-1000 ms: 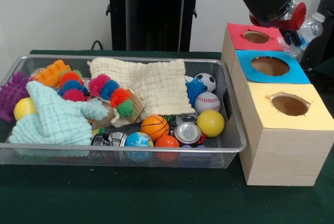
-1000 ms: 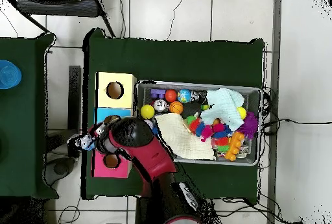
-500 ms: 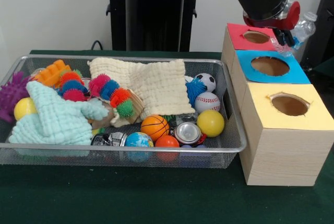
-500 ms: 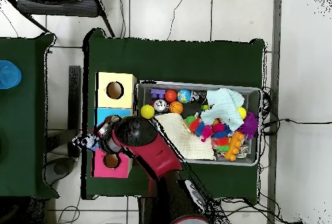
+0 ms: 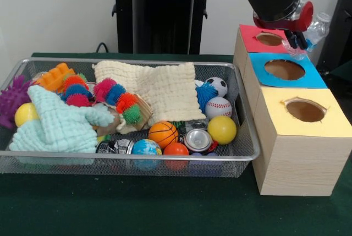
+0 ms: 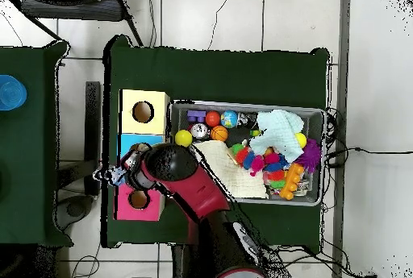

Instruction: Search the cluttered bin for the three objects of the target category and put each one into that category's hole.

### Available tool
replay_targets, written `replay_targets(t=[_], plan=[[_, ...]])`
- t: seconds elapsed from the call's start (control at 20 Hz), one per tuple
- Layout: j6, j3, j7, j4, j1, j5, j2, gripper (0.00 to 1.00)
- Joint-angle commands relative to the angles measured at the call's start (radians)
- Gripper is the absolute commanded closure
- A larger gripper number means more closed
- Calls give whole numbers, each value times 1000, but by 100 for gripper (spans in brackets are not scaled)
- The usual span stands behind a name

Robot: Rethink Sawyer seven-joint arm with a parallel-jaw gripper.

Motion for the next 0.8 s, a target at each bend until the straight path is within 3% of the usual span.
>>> replay_targets(t=[0.05,0.8], plan=[[-6,62,111,-91,-47,-23,70,100],[149,12,209,-284,-53,-148,124,100]])
